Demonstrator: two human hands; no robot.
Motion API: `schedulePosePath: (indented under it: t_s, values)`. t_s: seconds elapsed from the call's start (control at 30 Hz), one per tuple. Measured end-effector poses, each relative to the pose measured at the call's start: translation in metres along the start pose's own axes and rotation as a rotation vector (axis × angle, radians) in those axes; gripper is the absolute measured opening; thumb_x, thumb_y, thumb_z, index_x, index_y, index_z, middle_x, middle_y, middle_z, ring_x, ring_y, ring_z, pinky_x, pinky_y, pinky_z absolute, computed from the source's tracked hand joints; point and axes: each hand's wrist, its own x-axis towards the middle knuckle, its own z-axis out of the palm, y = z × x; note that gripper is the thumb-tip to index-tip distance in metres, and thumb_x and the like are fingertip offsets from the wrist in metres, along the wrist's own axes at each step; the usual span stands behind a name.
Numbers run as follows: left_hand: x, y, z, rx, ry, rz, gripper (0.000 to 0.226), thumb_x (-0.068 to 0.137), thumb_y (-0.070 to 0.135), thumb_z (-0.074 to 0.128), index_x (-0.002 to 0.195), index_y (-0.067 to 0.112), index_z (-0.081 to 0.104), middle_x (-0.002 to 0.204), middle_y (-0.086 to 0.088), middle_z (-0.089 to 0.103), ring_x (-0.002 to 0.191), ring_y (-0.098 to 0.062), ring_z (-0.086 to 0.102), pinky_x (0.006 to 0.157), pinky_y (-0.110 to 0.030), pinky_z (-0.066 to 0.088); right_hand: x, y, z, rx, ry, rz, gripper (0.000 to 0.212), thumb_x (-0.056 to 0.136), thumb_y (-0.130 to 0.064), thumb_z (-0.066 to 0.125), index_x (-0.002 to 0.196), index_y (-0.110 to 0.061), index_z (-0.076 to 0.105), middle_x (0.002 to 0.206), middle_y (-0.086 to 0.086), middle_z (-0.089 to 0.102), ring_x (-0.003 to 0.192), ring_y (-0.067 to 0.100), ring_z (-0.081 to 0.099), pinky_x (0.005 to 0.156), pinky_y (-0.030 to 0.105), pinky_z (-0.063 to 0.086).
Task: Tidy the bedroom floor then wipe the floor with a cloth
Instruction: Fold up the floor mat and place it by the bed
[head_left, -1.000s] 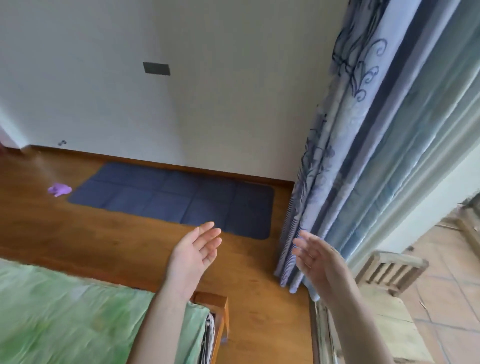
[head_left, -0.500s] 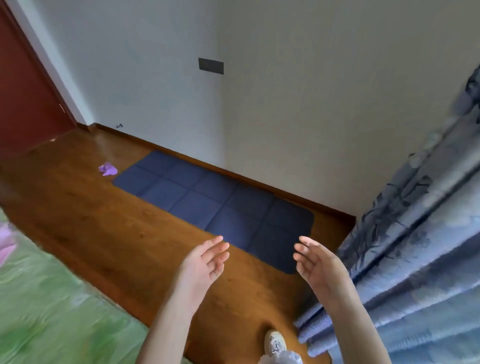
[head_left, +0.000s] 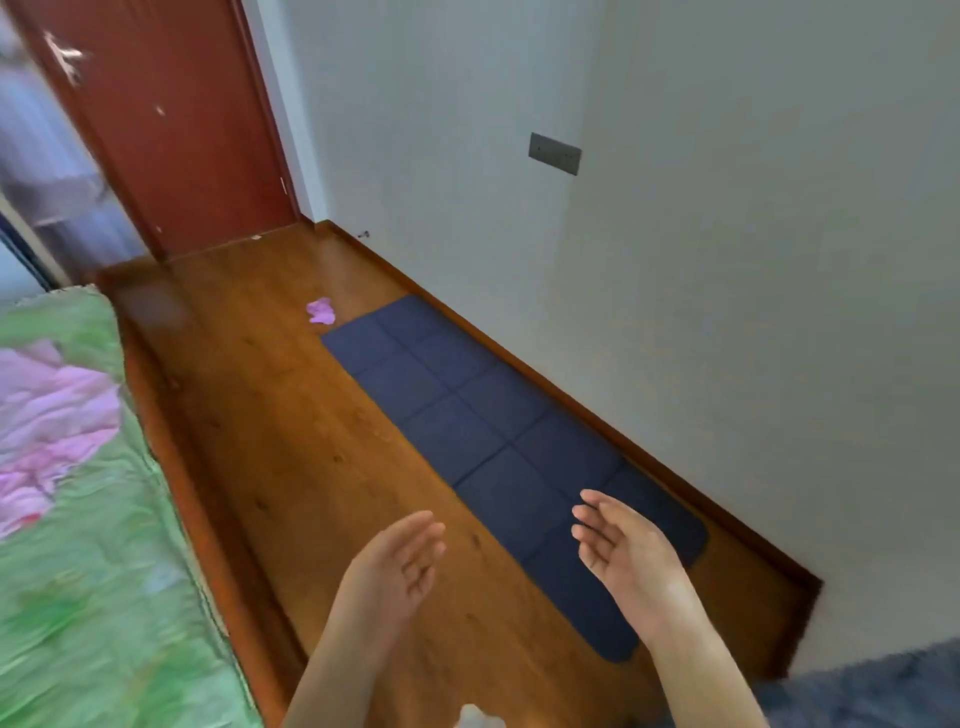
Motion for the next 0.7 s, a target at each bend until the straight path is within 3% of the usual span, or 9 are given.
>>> schedulePosePath:
  t_s: [0.27,0.43,0.7]
  values:
    - [0.053,0.042,-0.002,-0.087,0.094,0.048,0.027,0.097,0.017,0.036,0.100,0.006,0.061,0.098,-0.011,0.064,0.083,-0.021,0.058,0.070,-0.030,0.043,0.069,-0.016,0.060,-0.043,-0.125,0.058,0.019,0.096,-0.013,0.049,0.100,-0.008,0.066,0.091,0.013,0.069,0.085,0.025,0.064,0.071,0.030,0.051]
    - [0.112,0.092,0.009,-0.043,0.062,0.089,0.028,0.098,0.016,0.037,0.103,0.007,0.063,0.096,-0.010,0.067,0.087,-0.021,0.060,0.074,-0.030,0.044,0.131,-0.029,0.107,-0.026,-0.140,0.031,0.021,0.097,-0.010,0.046,0.102,-0.006,0.066,0.091,0.012,0.069,0.084,0.023,0.064,0.071,0.030,0.050]
    - [0.196,0.232,-0.009,0.027,0.056,0.274,0.029,0.101,0.021,0.034,0.106,0.015,0.062,0.109,-0.006,0.066,0.104,-0.021,0.059,0.094,-0.035,0.042,0.225,-0.074,0.232,0.072,-0.261,-0.019,0.019,0.095,-0.015,0.049,0.102,-0.009,0.066,0.087,0.006,0.071,0.076,0.016,0.068,0.067,0.026,0.054]
